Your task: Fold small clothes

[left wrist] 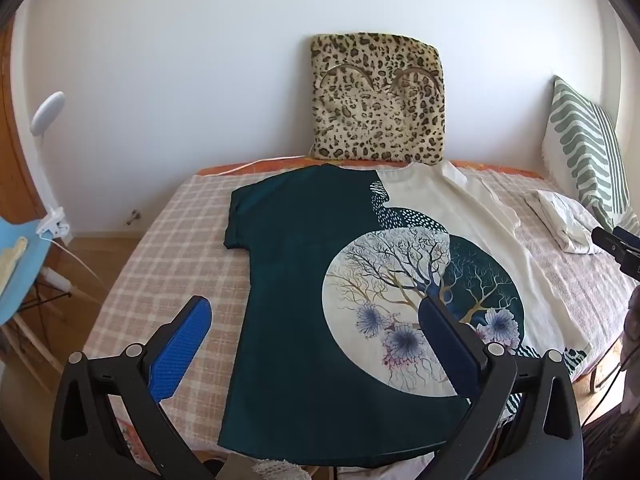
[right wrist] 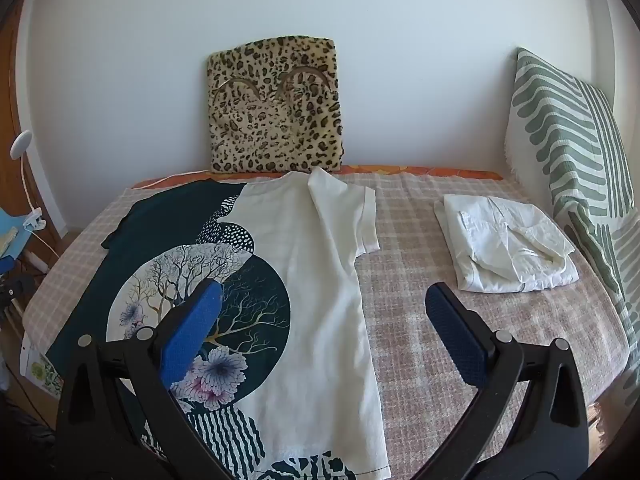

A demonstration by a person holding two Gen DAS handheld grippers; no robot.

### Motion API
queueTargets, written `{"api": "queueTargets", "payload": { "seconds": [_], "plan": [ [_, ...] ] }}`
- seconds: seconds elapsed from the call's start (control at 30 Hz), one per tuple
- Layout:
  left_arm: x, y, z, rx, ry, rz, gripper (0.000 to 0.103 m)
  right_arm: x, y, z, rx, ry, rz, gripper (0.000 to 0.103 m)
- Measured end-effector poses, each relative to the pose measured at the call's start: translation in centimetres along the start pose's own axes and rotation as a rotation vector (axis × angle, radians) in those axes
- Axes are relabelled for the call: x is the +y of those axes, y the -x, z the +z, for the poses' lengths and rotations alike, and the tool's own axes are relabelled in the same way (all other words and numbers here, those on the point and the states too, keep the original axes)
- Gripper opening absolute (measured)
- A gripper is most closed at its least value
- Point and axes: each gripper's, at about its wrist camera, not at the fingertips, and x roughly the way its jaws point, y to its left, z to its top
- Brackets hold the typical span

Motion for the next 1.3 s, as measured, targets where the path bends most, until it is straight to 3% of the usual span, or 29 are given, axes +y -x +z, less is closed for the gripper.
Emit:
{"api": "queueTargets", "payload": {
  "seconds": [0.13,1.3],
  "plan": [
    [0.2,0.6,-0.3,-0.031,0.020,0.010,0.103,0.0,0.0,0.0,-0.004,0.004,-0.002,0.103],
    [0.7,1.0,0.3,-0.031,0.046,0.003,0.103,-0.1,-0.2,0.1,0.003,0.001,0.001,0.103]
  ]
}}
